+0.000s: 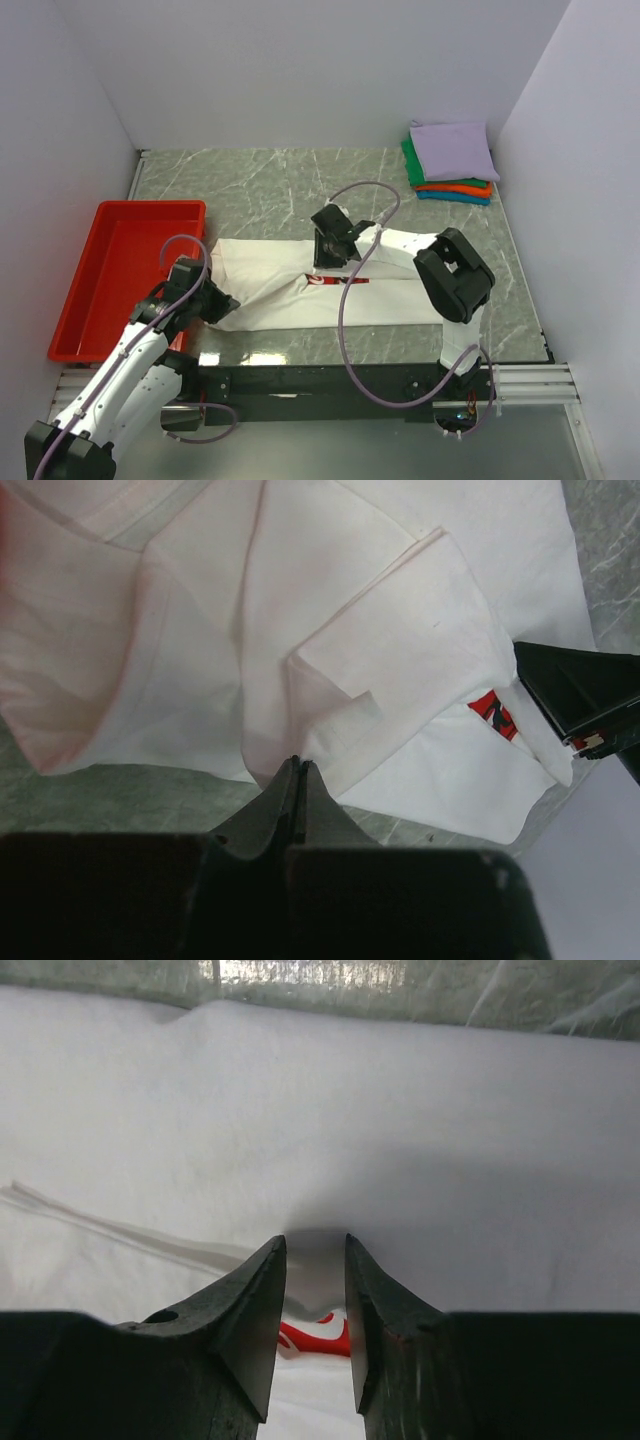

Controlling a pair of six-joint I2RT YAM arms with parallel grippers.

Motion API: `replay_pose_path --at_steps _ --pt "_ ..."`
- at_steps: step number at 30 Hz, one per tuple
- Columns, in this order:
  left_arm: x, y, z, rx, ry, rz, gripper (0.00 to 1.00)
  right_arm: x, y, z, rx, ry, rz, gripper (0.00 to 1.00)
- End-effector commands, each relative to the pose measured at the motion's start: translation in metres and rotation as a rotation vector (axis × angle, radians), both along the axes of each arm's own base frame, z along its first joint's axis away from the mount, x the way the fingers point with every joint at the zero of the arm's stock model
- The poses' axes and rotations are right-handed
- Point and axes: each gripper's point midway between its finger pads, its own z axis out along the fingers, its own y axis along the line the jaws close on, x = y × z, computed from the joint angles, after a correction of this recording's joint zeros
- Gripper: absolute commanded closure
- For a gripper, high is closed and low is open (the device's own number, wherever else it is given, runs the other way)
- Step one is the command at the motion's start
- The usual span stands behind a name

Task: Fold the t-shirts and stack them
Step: Fold the tshirt

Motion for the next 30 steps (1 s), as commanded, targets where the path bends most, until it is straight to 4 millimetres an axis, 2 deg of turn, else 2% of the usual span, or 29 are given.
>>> replay_pose_path --at_steps 1,5,8,9,13,15,19,22,26,30 --pt "0.004 -0.006 0.008 -0.012 -0.042 -0.04 1.0 -0.01 0.001 0.018 0.033 -0.034 0.022 0.63" --pt "0.006 -0.011 0.011 -0.031 -0.077 -0.078 0.99 -0.017 -0.002 0.03 0.067 -0.054 0.024 0.64" --pt "0.009 -0.014 0.015 -0.036 -0.108 -0.097 0.93 -0.025 -0.001 0.035 0.099 -0.056 0.04 0.64" --pt "0.01 -0.014 0.017 -0.038 -0.115 -0.102 0.89 -0.026 -0.001 0.035 0.103 -0.057 0.04 0.64" --pt "0.013 -0.018 0.023 -0.044 -0.145 -0.13 0.62 -0.038 0.001 0.028 0.127 -0.027 0.07 0.65" --pt "0.013 -0.02 0.024 -0.05 -0.147 -0.141 0.55 -0.041 0.001 0.022 0.123 -0.016 0.073 0.65" --pt "0.017 -0.023 0.024 -0.052 -0.152 -0.163 0.5 -0.049 0.0 0.007 0.117 0.014 0.078 0.66" --pt "0.021 -0.029 0.025 -0.072 -0.162 -0.183 0.5 -0.051 -0.004 0.006 0.113 0.009 0.064 0.67" --pt "0.025 -0.03 0.019 -0.064 -0.15 -0.179 0.51 -0.047 -0.008 0.028 0.126 -0.047 0.047 0.67" --pt "0.03 -0.02 0.011 -0.008 -0.132 -0.139 0.52 -0.042 -0.005 0.051 0.151 -0.098 0.059 0.67"
